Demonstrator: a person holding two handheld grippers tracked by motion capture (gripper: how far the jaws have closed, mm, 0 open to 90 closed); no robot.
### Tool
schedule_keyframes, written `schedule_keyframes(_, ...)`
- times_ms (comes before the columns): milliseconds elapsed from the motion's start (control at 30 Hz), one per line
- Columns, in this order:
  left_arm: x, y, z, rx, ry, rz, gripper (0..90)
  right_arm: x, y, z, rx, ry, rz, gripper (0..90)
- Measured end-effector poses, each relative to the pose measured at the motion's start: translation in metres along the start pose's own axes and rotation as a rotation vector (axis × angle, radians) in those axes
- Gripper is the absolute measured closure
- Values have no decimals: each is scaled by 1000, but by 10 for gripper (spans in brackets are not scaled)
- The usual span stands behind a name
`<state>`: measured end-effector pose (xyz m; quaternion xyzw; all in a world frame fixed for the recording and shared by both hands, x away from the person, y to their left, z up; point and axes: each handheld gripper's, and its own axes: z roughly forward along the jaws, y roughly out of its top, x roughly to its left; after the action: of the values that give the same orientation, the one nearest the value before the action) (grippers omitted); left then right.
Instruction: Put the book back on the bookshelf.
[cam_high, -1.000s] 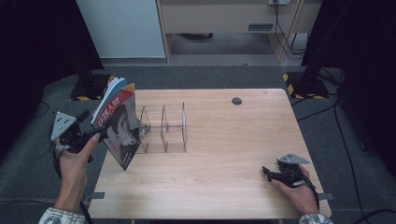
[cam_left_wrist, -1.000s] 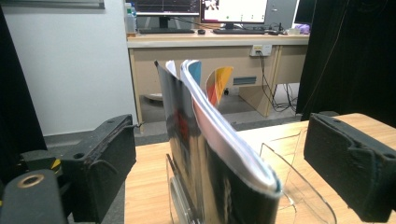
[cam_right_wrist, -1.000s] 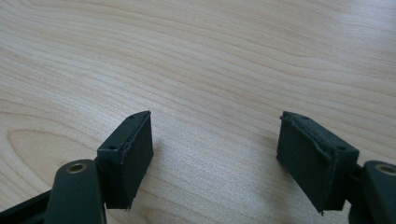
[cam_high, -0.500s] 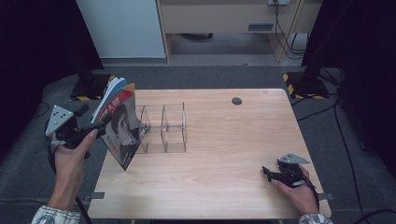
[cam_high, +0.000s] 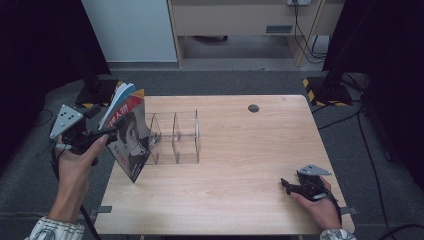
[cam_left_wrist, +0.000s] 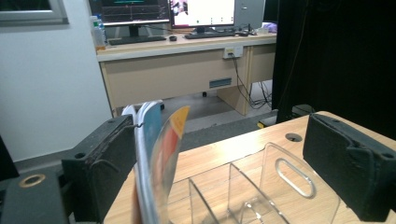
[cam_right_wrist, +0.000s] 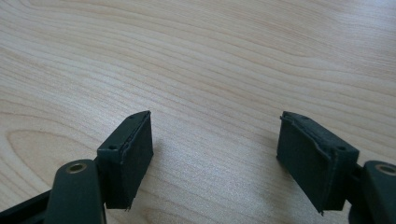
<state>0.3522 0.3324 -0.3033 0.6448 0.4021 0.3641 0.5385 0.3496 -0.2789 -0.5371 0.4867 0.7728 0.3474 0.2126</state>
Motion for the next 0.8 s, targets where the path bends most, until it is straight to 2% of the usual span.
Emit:
schedule_keyframes(133,-7,7,1,-5,-22,5,90,0,0,0,0,0,0,269)
schedule_keyframes(300,-20,13,7,14,-55,20,88,0,0,0,1,-1,3,269)
schedule_keyframes(533,-31,12,17,43,-88,29,81,0,0,0,0,0,1,268)
schedule_keyframes(800,-41,10,28,56,-119,20,40,0,0,0,1,0,1,267)
